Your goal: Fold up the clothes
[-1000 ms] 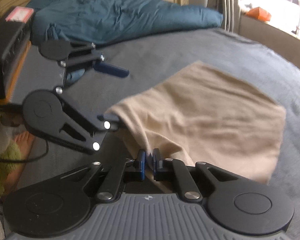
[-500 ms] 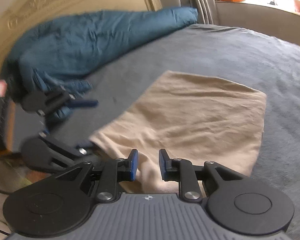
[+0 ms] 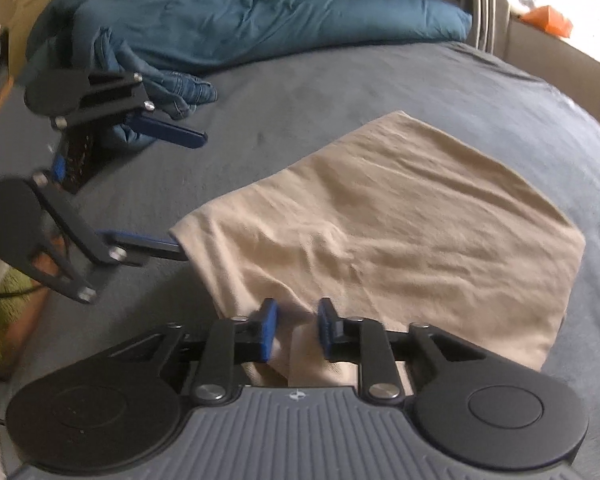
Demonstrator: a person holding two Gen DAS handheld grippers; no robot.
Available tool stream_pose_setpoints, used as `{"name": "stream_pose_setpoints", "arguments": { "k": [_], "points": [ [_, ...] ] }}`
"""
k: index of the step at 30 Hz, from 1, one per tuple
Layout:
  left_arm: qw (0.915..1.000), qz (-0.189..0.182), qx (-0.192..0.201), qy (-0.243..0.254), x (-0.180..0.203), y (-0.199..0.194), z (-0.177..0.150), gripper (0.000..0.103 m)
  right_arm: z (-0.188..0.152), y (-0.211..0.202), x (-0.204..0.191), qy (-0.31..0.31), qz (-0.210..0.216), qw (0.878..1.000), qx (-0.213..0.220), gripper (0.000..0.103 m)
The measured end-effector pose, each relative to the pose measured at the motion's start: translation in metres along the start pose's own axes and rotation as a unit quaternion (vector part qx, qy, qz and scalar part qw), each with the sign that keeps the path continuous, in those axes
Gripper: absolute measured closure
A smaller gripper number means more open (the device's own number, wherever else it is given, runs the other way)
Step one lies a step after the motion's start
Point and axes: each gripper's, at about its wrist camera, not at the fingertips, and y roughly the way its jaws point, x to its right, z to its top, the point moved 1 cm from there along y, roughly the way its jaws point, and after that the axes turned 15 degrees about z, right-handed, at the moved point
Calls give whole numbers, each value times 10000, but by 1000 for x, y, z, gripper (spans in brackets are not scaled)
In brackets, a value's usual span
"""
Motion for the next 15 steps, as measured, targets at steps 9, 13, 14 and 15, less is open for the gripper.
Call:
{"name": "stream_pose_setpoints", "arguments": {
  "k": [9,13,14,15],
  "points": [
    [9998,-199,88,-8,4,15,16,21,3,-13,1,64,-241,9987,437,100],
    [9986,-209,144,454,19,28,20,21,2,-18,4,186,-204,9978,603,100],
    [9982,-225,143,536,22,30,20,22,1,-19,5,214,-185,9976,638,100],
    [9977,-218,148,617,25,32,21,22,1,-20,6,241,-166,9973,673,100]
  ]
}}
